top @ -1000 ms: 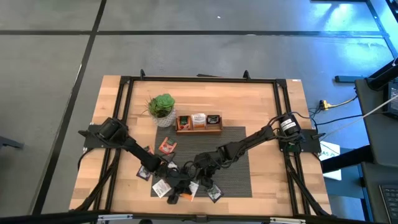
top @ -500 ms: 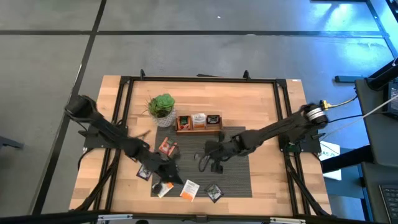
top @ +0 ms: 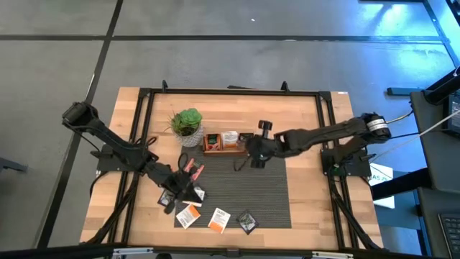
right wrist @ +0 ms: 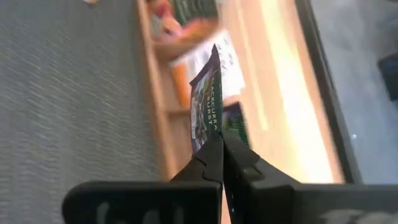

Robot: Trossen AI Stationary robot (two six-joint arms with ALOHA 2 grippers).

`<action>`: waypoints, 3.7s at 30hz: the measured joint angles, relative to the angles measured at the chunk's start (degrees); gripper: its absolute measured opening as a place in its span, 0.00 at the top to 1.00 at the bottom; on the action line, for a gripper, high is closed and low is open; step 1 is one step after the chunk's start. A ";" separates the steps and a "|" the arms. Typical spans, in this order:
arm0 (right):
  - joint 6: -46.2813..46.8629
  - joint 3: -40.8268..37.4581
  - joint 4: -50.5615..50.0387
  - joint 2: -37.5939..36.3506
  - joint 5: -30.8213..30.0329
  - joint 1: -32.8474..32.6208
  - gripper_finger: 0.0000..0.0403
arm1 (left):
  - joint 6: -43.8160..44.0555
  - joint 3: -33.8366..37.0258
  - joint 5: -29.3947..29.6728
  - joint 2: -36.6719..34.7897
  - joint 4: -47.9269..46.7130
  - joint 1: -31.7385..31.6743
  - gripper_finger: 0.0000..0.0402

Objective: Pick & Place Tea
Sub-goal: Put the black tea bag into the right slot of the wooden organizer, then put the right black tea bag into the right slot of the wooden organizer

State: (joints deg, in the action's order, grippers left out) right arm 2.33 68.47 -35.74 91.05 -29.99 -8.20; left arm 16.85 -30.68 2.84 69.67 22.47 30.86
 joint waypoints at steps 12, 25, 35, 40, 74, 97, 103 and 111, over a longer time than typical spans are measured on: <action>-6.09 -9.39 9.94 0.04 4.21 8.09 0.99 | -0.51 0.00 -0.38 0.00 -0.49 -0.33 0.97; -8.76 -11.90 12.47 0.06 4.87 10.57 0.89 | -1.45 -0.02 -0.36 0.39 -0.22 -2.52 0.97; -3.59 -11.23 12.91 -0.77 4.31 9.73 0.68 | -1.58 -0.06 4.81 4.28 1.83 -2.52 0.98; 0.95 -11.02 14.27 -2.98 16.56 3.41 0.65 | -0.96 -0.07 6.56 8.34 11.98 -2.56 0.97; 18.65 -11.30 39.18 17.46 15.76 -32.39 0.66 | 8.65 -32.39 1.99 46.84 1.16 -5.12 0.99; 15.25 -8.26 38.61 23.41 9.19 -36.90 0.66 | 27.20 -32.37 1.59 46.79 3.45 -6.11 0.72; 15.27 -8.05 39.69 25.45 9.13 -36.88 0.66 | 31.57 -32.36 0.48 46.75 3.00 -6.11 0.66; 15.12 -8.14 39.35 25.72 8.13 -37.63 0.66 | 46.04 -32.28 1.37 47.71 0.09 -6.34 0.66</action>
State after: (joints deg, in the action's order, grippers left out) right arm 17.45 60.34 3.62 116.77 -21.87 -45.83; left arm 62.89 -62.96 4.22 117.38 22.56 24.52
